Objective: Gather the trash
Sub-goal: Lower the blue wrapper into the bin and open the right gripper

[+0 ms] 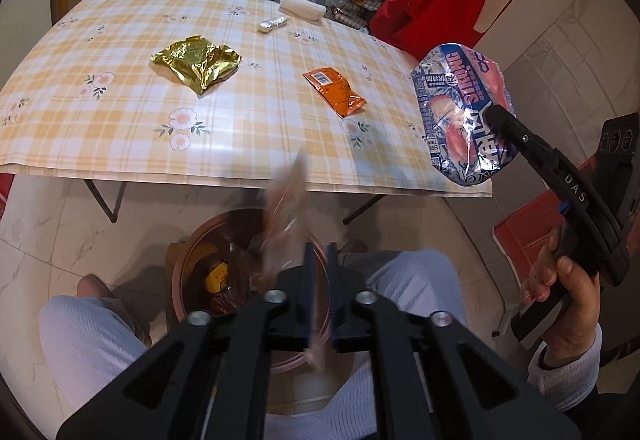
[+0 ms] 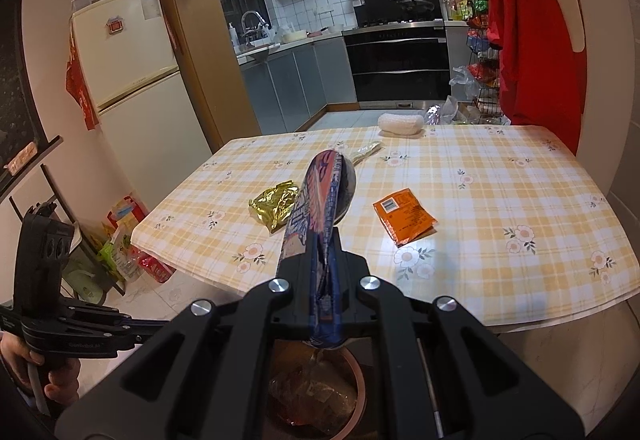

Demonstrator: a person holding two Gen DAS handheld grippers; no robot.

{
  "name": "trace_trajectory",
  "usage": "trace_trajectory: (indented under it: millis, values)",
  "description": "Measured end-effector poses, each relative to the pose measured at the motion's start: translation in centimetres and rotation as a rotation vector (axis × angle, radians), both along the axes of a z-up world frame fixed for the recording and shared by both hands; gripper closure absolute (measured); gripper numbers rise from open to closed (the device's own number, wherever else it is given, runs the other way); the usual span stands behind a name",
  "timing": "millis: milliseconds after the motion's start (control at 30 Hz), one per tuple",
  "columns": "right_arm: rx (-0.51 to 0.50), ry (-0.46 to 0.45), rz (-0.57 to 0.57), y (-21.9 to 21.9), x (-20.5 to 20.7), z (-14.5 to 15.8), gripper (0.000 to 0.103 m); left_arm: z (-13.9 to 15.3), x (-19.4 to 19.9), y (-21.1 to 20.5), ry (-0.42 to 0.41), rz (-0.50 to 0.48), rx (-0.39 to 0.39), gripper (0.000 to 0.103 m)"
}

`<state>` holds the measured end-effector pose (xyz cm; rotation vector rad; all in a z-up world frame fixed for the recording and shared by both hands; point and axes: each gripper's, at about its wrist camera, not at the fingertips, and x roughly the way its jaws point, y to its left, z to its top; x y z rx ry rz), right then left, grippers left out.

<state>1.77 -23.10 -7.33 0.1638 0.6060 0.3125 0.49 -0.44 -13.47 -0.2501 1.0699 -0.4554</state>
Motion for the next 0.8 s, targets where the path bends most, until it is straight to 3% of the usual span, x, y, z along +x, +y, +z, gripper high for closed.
trace_trajectory:
  millis: [33, 100, 167, 233, 433, 600, 800]
  values:
    - [0.001, 0.003, 0.002, 0.0, 0.0, -0.1, 0.094, 0.0, 0.0, 0.0, -0.002, 0.004, 0.003, 0.074]
    - [0.0, 0.008, 0.008, 0.2, -0.1, -0.3, 0.094, 0.2, 0.0, 0.2, -0.022, 0.025, 0.017, 0.062]
    - [-0.006, 0.01, 0.013, 0.5, -0.1, -0.5, 0.094, 0.7, 0.0, 0.7, -0.067, 0.054, 0.053, 0.055]
    - [-0.014, 0.013, 0.021, 0.8, -0.2, -0.7, 0.094, 1.2, 0.0, 1.2, -0.101, 0.086, 0.074, 0.039]
    - [-0.028, 0.043, 0.045, 1.6, -0.1, -1.5, 0.094, 3.2, -0.3, 3.4, -0.239, 0.206, 0.164, 0.01]
    - [-0.054, 0.068, 0.068, 2.5, -0.3, -2.3, 0.094, 4.4, -0.6, 5.1, -0.329, 0.32, 0.229, 0.006]
    - [-0.073, 0.108, 0.087, 3.3, -0.5, -3.5, 0.094, 4.9, -0.7, 6.7, -0.369, 0.394, 0.279, 0.006]
